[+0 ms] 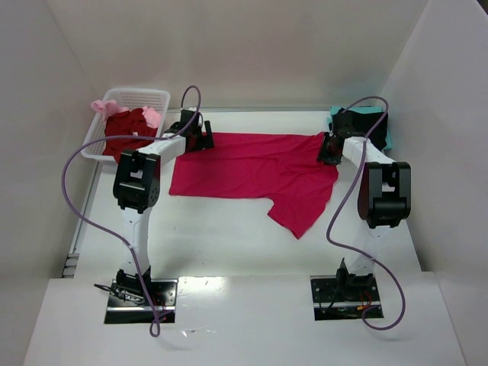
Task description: Fold and stack the t-shirts
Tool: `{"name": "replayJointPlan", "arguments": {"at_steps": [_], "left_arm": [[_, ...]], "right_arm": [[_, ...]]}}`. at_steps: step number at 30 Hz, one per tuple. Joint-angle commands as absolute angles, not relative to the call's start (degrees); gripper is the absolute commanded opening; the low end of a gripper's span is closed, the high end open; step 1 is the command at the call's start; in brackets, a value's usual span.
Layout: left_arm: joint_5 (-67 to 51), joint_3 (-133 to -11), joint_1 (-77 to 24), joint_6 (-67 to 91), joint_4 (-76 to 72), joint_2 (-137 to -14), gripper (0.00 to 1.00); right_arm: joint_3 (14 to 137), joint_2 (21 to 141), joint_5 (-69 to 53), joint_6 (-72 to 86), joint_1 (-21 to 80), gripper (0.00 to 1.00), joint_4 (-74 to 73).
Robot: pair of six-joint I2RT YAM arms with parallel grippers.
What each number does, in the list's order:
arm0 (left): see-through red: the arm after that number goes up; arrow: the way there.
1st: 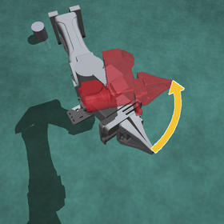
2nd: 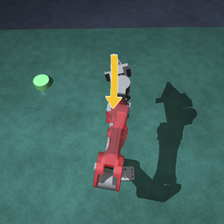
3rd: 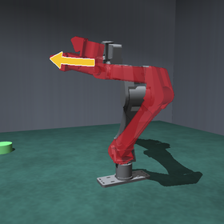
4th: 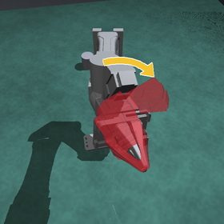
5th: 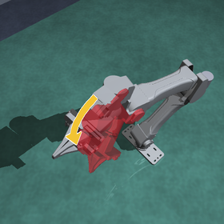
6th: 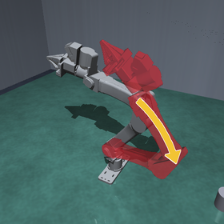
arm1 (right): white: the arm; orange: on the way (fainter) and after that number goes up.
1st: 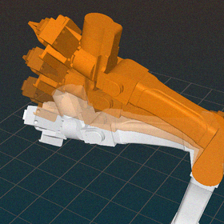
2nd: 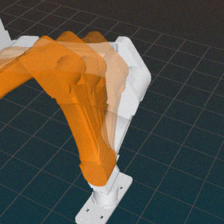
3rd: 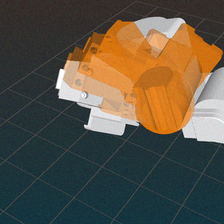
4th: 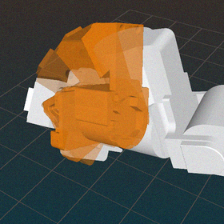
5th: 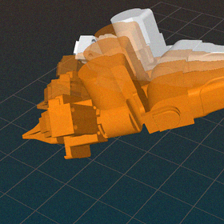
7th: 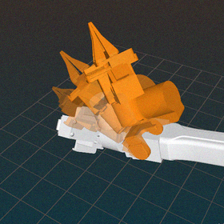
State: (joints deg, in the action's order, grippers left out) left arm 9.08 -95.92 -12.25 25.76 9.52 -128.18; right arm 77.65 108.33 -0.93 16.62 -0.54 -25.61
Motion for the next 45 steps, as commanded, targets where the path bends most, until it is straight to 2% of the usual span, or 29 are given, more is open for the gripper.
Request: {"name": "replayJointPlan", "arguments": {"at_steps": [1,26,31,39,45], "left_arm": [[8.4,-97.9,-11.9,25.9,9.9,-128.0,0.99],[8.4,-97.4,-11.9,25.4,9.9,-128.0,0.99],[8.4,-97.4,-11.9,25.4,9.9,-128.5,0.99],[8.4,-97.4,-11.9,25.4,9.9,-128.5,0.99],[8.4,-97.4,-11.9,25.4,9.9,-128.5,0.99]], "right_arm": [[76.9,107.8,-1.9,16.0,-0.6,0.35,-23.0],[76.6,113.8,-1.3,15.5,-0.6,0.35,-23.6],[76.6,113.8,-1.3,15.5,-0.6,0.38,-23.6],[77.7,113.3,-0.7,15.5,-0.6,0.08,-24.3],[77.7,110.7,0.5,15.5,-0.6,0.06,-25.6]]}}
